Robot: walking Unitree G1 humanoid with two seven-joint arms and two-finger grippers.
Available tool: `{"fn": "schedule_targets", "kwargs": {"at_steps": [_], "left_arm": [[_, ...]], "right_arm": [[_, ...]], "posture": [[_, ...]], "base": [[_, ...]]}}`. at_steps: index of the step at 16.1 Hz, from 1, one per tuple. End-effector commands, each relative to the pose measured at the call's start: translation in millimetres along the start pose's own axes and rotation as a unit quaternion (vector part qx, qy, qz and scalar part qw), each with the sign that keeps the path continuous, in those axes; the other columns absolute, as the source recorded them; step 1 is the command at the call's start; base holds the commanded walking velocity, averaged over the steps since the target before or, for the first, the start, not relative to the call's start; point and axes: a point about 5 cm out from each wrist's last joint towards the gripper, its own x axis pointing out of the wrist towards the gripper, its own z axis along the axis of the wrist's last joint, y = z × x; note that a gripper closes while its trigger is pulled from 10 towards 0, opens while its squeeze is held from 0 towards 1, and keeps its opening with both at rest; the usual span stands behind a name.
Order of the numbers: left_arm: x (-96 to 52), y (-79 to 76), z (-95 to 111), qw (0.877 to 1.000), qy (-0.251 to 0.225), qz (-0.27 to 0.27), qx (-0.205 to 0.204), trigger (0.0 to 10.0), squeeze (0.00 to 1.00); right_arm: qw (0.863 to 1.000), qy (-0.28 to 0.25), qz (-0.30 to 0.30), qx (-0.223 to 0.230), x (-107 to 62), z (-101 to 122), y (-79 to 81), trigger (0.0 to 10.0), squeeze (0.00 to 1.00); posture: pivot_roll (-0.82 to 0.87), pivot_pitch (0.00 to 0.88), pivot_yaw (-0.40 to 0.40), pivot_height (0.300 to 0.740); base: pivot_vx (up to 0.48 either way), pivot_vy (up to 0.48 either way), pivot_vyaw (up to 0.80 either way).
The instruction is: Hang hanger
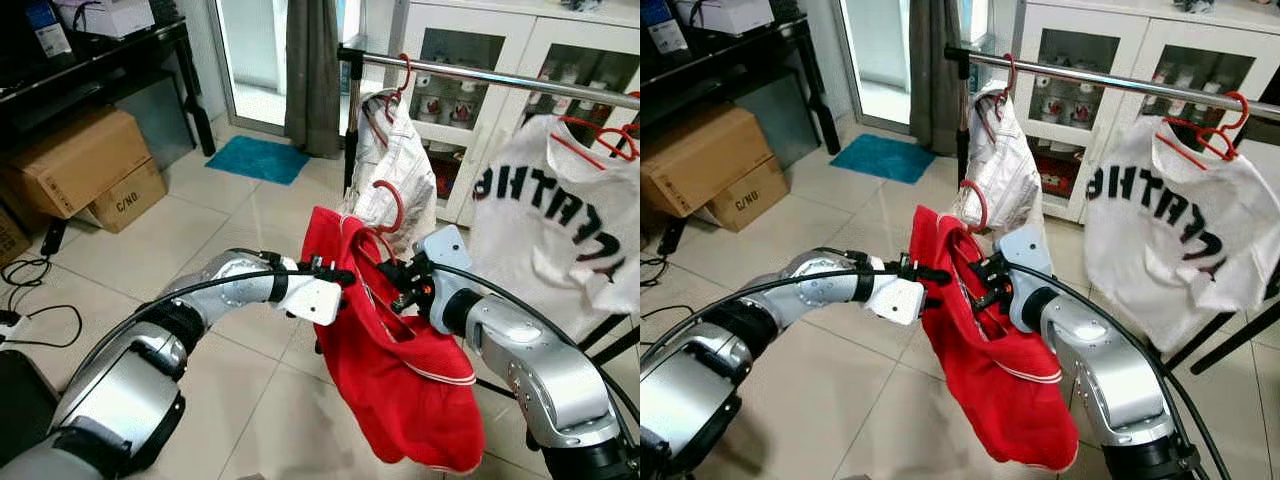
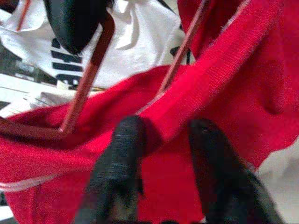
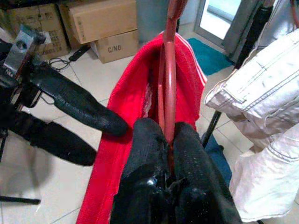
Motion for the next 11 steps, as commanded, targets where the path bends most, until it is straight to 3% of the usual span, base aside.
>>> {"fn": "schedule_targets", "kwargs": {"at_steps": [1, 11], "left_arm": [[0.1, 4.1, 1.9, 1.0, -0.007, 0.001, 0.002, 0.0, 0.0], [-3.0, 4.5, 3.3, 0.999, -0.033, 0.0, -0.02, 0.0, 0.0]], "right_arm": [[1.0, -0.016, 0.0, -0.007, -2.3, 7.4, 0.8, 10.0, 0.0], [1.0, -0.013, 0.001, -0.007, -2.1, 6.2, 0.5, 10.0, 0.0]], "posture": [[-0.13, 0.0, 0.054, 0.74], [-0.13, 0.0, 0.052, 0.74]], "base": [[0.0, 0.0, 0.0], [0.0, 0.0, 0.0]]}}
